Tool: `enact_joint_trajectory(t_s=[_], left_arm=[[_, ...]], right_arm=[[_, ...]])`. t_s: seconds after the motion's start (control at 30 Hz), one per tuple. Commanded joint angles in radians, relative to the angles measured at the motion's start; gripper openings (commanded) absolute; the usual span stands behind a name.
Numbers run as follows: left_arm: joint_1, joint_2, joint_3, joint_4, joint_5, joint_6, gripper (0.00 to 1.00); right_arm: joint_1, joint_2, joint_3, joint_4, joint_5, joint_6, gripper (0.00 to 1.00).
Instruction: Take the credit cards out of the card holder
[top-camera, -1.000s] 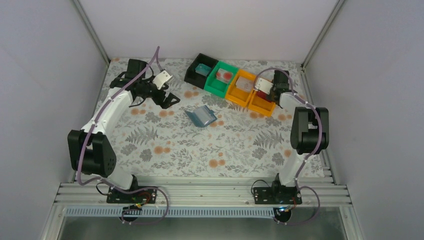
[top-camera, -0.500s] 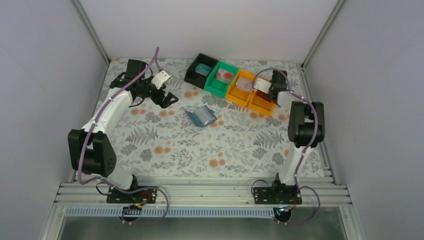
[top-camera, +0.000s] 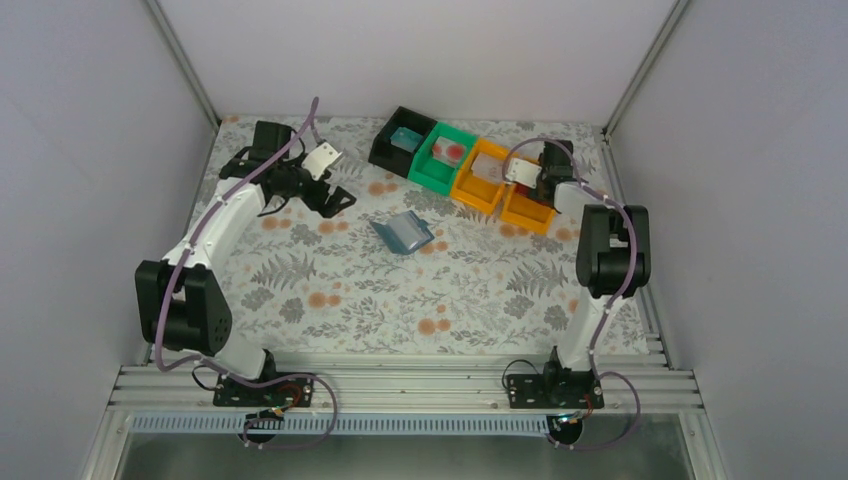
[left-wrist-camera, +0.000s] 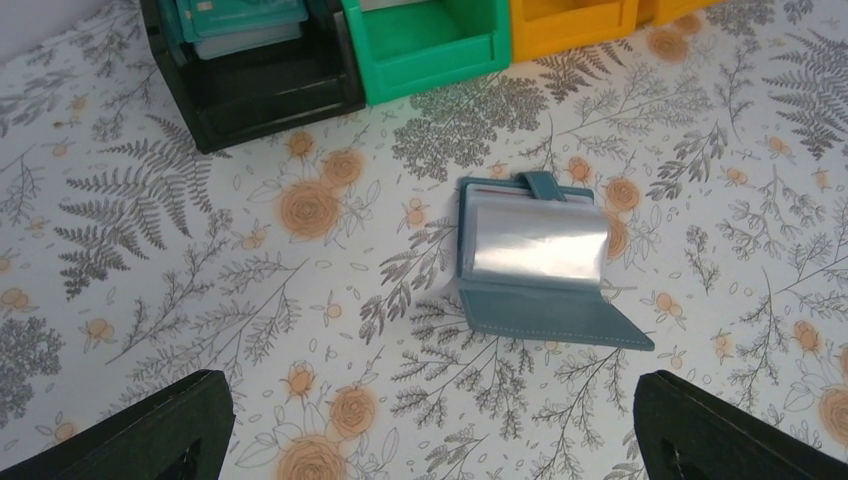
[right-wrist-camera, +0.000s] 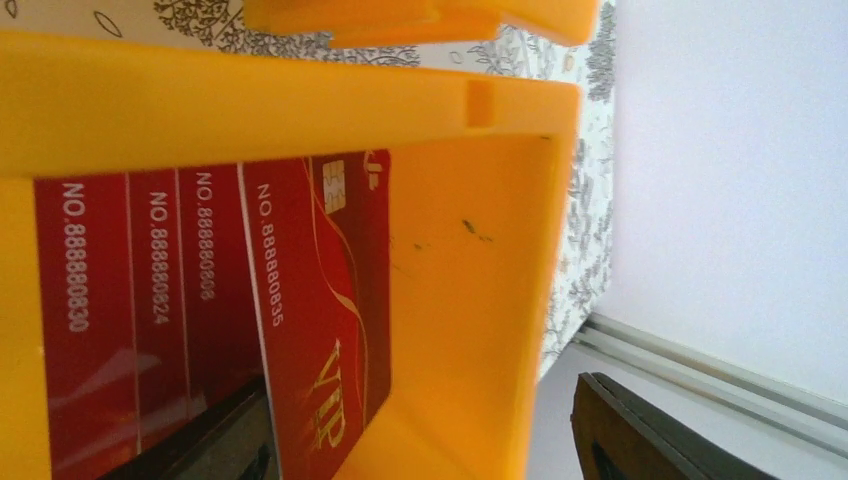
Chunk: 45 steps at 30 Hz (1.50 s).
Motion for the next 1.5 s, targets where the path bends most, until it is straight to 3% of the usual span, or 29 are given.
enact_joint_trajectory(t_s=[0.0,0.13,0.37,0.53,0.67,0.9,1.03,1.27,1.4,1.47], left_arm=[[0.007,-0.034,-0.041,0.031,-0.033,-0.01,1.0],[0.007,-0.033,-0.103,0.093,0.005,-0.073,1.0],[0.007,0.04,-0.207,0.263,0.104,-0.355,1.0],[0.004,0.118,-0.243,0.317,0.177,-0.482,1.0],[-0.013,0.122,-0.266,0.341,0.226,-0.506,1.0],[-0.044,0.177,-0.305,0.389,0.273,-0.558,1.0],[-0.084,0.229,-0.302,0.396,0.268,-0.56,1.0],[-0.098,0.281,-0.281,0.389,0.218,-0.548,0.98],[-0.098,0.307,-0.266,0.377,0.216,-0.526,0.9],[-0.096,0.321,-0.263,0.374,0.211,-0.521,0.82]], right_arm=[[0.009,-0.098,0.019,-0.043,-0.009,0.023,0.73],[0.014,-0.159,0.07,-0.056,-0.059,0.117,0.73],[0.074,-0.29,0.132,-0.02,-0.107,0.276,0.76],[0.281,-0.339,0.22,-0.079,-0.147,0.695,0.8],[0.439,-0.232,0.292,-0.209,-0.21,1.069,0.79],[0.515,-0.164,0.182,-0.287,-0.416,1.49,0.7],[0.551,-0.088,0.134,-0.329,-0.474,1.57,0.59],[0.589,0.022,0.066,-0.308,-0.533,1.614,0.55],[0.612,0.059,0.071,-0.328,-0.5,1.591,0.51],[0.617,0.078,0.075,-0.323,-0.557,1.589,0.5]])
